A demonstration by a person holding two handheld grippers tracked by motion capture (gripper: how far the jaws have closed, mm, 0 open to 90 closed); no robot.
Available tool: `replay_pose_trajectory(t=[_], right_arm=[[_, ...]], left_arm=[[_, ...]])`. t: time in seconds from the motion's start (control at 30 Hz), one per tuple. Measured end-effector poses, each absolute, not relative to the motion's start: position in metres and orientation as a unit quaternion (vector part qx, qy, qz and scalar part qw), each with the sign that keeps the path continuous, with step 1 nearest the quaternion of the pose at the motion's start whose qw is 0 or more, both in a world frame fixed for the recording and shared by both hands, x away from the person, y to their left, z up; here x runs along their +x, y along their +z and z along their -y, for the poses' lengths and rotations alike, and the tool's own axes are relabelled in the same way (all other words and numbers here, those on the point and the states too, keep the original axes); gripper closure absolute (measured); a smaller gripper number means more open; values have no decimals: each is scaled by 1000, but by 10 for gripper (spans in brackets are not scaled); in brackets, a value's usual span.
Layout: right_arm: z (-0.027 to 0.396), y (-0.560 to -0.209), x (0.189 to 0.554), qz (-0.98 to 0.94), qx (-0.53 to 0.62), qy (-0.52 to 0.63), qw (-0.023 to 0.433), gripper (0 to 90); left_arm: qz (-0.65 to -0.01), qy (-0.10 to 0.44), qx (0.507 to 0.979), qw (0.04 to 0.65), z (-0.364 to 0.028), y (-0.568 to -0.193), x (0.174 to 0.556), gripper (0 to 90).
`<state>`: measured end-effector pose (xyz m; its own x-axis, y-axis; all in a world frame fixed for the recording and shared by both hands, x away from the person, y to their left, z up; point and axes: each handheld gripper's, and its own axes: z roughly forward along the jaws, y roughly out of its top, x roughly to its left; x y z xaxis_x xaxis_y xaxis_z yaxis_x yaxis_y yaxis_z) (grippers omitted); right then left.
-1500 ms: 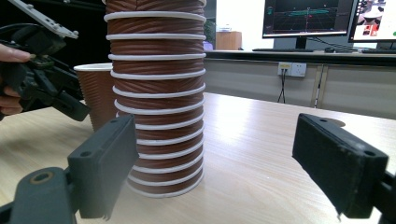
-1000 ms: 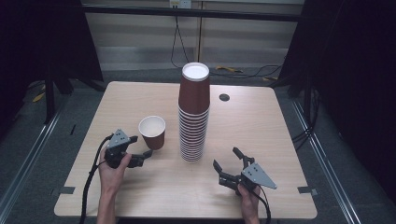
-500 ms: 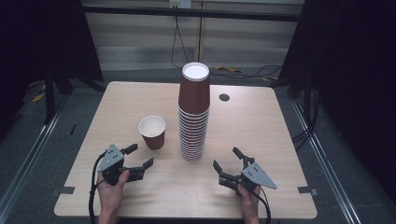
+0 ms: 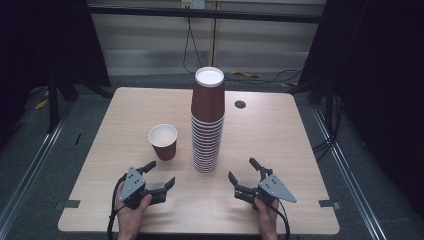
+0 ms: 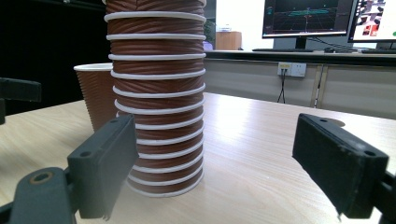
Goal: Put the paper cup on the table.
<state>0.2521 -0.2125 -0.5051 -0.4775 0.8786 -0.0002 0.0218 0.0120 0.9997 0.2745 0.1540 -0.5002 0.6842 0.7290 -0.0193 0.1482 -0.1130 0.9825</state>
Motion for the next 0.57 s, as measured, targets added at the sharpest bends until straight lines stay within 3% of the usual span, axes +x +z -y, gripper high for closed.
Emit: replay_pose_trajectory(t=[0.33, 0.47, 0.57], right_arm=[[212, -505, 252, -615, 366, 601, 356, 137], [213, -505, 252, -616, 366, 600, 356, 136], [213, -505, 252, -615, 366, 600, 357, 136]], left_arm=[[-311, 260, 685, 606, -147, -511, 273, 156], [-291, 295, 666, 620, -148, -513, 267, 156], [-294, 278, 654, 639, -151, -514, 267, 154]])
